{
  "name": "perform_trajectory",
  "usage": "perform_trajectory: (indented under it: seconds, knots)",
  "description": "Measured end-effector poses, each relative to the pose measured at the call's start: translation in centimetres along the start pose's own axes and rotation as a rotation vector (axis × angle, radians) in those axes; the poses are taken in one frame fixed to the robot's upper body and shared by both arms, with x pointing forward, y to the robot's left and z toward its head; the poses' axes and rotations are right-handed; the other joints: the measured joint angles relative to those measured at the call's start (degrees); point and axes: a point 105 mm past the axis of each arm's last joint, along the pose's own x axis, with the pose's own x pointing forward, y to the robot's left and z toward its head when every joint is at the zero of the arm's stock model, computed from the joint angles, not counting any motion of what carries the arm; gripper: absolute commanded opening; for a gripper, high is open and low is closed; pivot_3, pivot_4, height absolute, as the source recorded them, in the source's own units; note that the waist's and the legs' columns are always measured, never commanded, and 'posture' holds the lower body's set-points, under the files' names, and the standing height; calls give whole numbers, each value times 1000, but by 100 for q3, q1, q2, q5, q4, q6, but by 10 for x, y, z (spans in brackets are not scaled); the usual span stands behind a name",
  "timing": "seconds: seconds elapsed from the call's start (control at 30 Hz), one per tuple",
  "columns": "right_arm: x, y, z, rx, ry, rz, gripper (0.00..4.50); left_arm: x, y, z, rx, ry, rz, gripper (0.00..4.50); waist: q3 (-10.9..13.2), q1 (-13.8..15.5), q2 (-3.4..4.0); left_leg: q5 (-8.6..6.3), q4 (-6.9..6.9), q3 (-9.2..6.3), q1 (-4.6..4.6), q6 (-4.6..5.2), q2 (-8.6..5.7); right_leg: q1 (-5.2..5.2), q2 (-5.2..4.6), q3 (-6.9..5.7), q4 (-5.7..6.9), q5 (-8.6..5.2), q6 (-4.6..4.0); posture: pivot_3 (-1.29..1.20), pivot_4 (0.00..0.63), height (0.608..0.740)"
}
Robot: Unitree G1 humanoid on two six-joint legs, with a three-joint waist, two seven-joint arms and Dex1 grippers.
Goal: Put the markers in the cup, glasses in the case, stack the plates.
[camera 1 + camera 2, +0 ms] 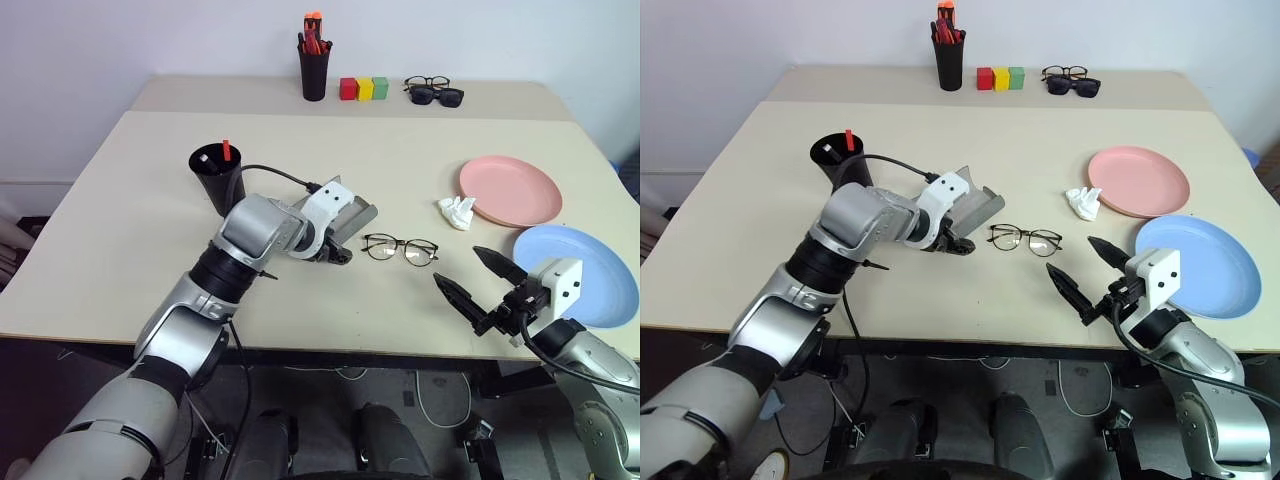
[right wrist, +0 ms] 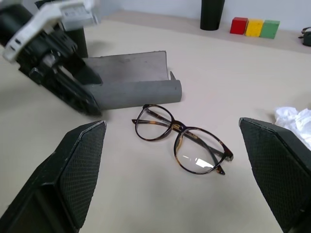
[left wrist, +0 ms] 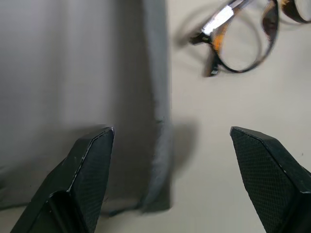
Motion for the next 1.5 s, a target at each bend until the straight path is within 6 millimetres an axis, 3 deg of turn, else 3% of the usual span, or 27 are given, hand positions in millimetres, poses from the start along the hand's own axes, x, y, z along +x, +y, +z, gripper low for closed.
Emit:
perform_trajectory:
  seconds: [0.2,0.4,0.63,0.8,1.03,1.5]
  knots:
    - [4,-1,6,-15,-20,3,4500,3,-2,-2,-28,7,-31,202,0,-5,0,0,0,0,0,0,1,0,0,0,0,0,0,0,150,740]
    - [4,-2,5,-12,-17,-6,4500,-5,9,-5,23,4,-22,202,0,-9,0,1,-1,0,0,-1,1,-1,-1,1,0,0,0,0,150,740]
    - [11,2,5,-1,-16,6,4500,-19,25,-11,280,-12,-78,202,0,-1,1,2,-1,0,1,-4,0,0,-1,0,-1,0,0,0,150,740]
    - [15,3,8,-6,-28,13,4500,-14,34,-13,498,12,-165,202,0,15,0,1,0,2,0,-2,-4,2,8,-8,-7,0,0,0,150,740]
    - [16,4,10,-6,-23,10,4500,-5,38,-7,667,17,-237,202,0,6,-1,-9,1,2,-1,18,-5,5,8,-11,-8,0,0,0,150,740]
    - [16,8,14,-15,-22,6,4500,0,46,-2,855,21,-261,202,0,2,-1,-20,4,1,0,39,-5,8,9,-13,-6,0,1,0,150,740]
